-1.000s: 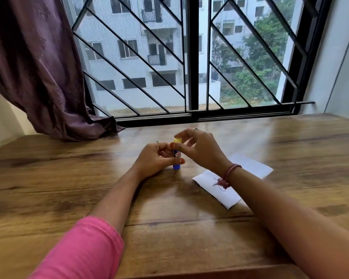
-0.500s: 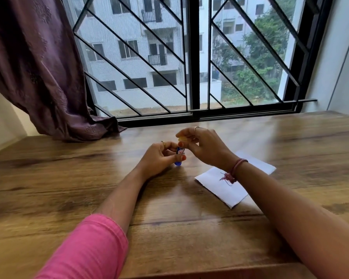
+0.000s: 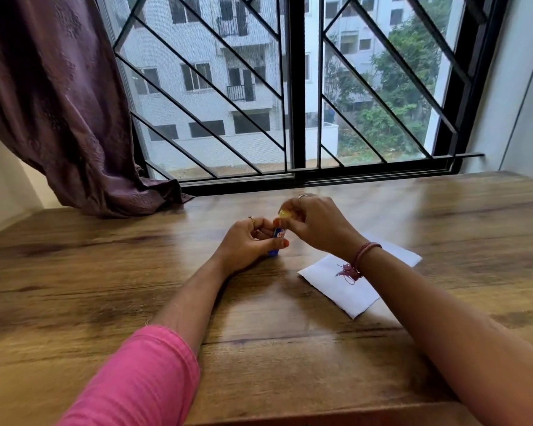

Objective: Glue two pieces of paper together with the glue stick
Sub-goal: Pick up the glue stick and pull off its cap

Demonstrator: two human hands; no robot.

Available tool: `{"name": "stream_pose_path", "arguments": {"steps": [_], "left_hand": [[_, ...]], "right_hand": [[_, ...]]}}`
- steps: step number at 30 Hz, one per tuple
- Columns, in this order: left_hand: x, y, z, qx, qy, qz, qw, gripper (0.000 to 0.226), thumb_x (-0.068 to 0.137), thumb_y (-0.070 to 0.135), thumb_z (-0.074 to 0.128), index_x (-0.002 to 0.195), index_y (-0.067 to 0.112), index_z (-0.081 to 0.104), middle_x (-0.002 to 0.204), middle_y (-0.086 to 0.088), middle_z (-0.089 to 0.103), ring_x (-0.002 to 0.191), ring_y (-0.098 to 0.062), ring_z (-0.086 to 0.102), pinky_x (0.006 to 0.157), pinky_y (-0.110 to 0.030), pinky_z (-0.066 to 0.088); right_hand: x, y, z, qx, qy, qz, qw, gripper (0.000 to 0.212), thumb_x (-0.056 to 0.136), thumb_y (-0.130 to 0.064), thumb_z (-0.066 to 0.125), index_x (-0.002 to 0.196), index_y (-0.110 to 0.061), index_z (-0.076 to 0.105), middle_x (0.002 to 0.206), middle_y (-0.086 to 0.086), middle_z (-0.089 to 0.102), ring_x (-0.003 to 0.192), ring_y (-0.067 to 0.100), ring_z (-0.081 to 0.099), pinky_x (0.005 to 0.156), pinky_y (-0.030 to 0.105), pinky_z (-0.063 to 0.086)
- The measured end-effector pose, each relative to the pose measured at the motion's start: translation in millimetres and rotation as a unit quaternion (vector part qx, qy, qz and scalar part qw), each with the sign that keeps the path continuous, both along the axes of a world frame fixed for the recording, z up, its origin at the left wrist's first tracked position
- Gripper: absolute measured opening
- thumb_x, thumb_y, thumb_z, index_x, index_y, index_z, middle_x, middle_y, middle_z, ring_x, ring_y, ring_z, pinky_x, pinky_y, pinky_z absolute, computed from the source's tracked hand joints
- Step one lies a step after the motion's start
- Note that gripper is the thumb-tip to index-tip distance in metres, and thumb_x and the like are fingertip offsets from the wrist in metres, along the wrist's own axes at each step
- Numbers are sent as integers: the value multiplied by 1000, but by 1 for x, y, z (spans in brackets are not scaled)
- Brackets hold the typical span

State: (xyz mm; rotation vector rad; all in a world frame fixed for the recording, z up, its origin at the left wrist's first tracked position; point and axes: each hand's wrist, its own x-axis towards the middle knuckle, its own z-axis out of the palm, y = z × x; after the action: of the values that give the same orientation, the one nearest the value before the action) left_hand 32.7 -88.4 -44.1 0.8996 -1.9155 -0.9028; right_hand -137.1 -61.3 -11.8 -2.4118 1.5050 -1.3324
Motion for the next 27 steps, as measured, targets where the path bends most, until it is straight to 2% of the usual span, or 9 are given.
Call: {"name": "stream_pose_path", "arguments": {"steps": [1,6,11,14,16,18,21,24,27], "left_hand": [[0,-1,0,5,-3,-6,1000,17,76,9,78,89,13,67,83,-15,72,73,-17,67,68,-22,55],[1,-6,-3,15,-20,-21,999,23,82,12,72,105,11,69,99,-11,73,92,-25,70,88,-36,56],[0,-6,-4,-1,-51,-31,998,27,89,10,64,116,8,65,107,-9,72,103,-20,67,91,-27,53],[0,-6,-4,-47,-67,-10,997,23,88,11,66,112,14,66,102,-1,71,97,-14,68,89,-25,53],[-1,-7,-5,-89,-60,17,994,21,83,13,72,103,19,69,93,4,68,92,-13,67,87,-28,53],[-1,-7,-6,-128,-49,40,990,23,78,14,77,99,21,71,89,6,65,89,-12,66,88,-27,52],[-1,-8,-5,-167,-60,63,982,28,76,16,79,102,16,72,87,8,63,87,-11,65,84,-20,51],[-3,-8,-5,-162,-65,56,983,27,79,16,77,105,14,71,89,9,63,87,-8,64,83,-15,48],[1,-12,-8,-135,-100,58,984,24,86,16,70,110,14,70,96,1,68,92,-12,65,89,-28,52]], "right_hand": [[-1,0,0,1,9,10,1000,18,81,-15,71,96,-4,70,84,5,63,72,11,51,63,2,36],[-8,-4,-1,2,62,45,997,18,85,-10,66,103,-5,68,95,7,63,74,10,52,69,-1,37],[-13,-2,5,17,87,78,993,20,87,-8,63,107,-7,67,97,3,60,77,16,61,75,10,46],[-16,0,10,27,83,72,994,22,87,-14,66,108,-10,68,98,5,65,79,15,61,71,7,45],[-17,2,13,48,77,47,995,29,84,-25,68,111,-12,67,91,3,66,74,11,60,65,3,43],[-15,4,14,54,85,7,995,32,83,-36,69,105,-12,70,74,-5,63,64,9,59,57,3,40],[-12,6,14,41,93,-17,995,27,85,-35,67,90,-10,74,61,-1,67,60,13,65,56,12,42],[-11,6,14,10,124,-15,992,24,87,-28,64,92,-7,75,73,8,73,68,18,67,64,19,45],[-18,4,16,-34,134,11,990,19,84,-16,68,98,-4,72,90,12,72,75,18,62,72,13,39]]}}
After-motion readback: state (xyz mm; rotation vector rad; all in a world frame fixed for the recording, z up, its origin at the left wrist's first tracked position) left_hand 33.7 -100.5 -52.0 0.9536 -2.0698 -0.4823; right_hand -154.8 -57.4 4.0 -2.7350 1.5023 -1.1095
